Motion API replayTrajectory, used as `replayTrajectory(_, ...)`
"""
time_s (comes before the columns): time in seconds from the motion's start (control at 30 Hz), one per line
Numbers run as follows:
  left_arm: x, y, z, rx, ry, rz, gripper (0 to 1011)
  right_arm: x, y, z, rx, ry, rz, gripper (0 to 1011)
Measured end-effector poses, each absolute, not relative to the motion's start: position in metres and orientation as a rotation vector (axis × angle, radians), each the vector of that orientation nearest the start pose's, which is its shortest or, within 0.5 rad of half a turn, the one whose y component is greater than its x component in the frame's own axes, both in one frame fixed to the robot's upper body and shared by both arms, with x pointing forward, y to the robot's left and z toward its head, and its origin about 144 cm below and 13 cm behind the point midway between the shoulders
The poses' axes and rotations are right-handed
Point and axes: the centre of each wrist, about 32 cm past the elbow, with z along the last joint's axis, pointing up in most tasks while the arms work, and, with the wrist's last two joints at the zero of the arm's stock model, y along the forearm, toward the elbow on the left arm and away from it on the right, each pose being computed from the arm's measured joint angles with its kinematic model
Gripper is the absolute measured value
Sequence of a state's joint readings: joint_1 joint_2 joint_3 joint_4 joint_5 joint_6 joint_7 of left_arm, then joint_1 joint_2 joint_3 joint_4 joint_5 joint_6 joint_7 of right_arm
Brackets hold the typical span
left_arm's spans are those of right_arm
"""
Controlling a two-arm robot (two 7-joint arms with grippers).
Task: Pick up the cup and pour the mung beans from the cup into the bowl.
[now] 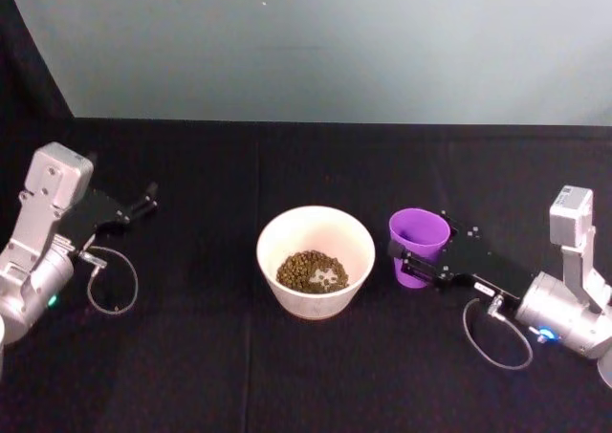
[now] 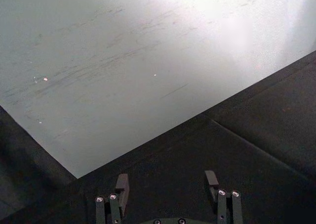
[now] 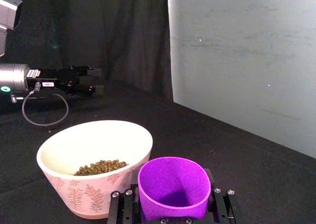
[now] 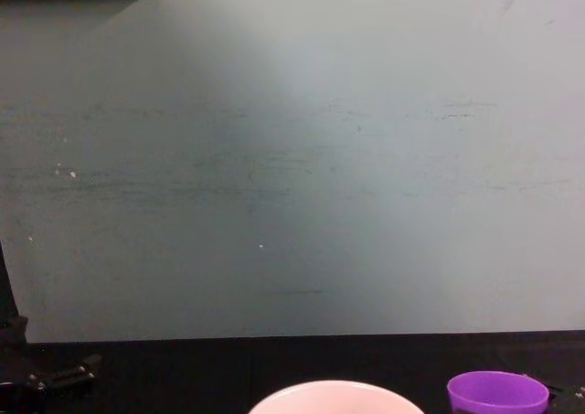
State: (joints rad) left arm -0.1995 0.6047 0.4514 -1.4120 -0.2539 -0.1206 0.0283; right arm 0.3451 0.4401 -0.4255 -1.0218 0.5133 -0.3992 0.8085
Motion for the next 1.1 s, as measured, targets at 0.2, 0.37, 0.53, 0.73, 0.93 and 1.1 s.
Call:
replayTrajectory(0.2, 0.4886, 0.3097, 1.1398, 0.304, -0.285, 1.248, 1000, 0.5269, -0.3208, 1.0885, -0.021, -0.078, -0.649, 735)
replayTrajectory(0.37, 0.4886, 0.3097, 1.1398, 0.304, -0.285, 1.248, 1000, 0.5276, -0.3216, 1.0884, -0.024, -0.078, -0.654, 735)
replayTrajectory(0.53, 0.4886, 0.3097, 1.1398, 0.304, -0.285, 1.248, 1000, 0.5284, -0.3224, 1.0891, -0.025, -0.078, -0.658, 735)
replayTrajectory(0.73, 0.4886, 0.3097, 1.1398, 0.304, -0.285, 1.248, 1000, 0.5284, -0.3222, 1.0889, -0.025, -0.078, -0.657, 735)
replayTrajectory(0.93, 0.4886, 0.3097, 1.1398, 0.304, -0.285, 1.248, 1000, 0.5282, -0.3221, 1.0888, -0.026, -0.077, -0.656, 792)
replayTrajectory(1.1, 0.4886, 0.3097, 1.1398, 0.304, -0.285, 1.248, 1000, 0.5282, -0.3221, 1.0889, -0.026, -0.078, -0.656, 944)
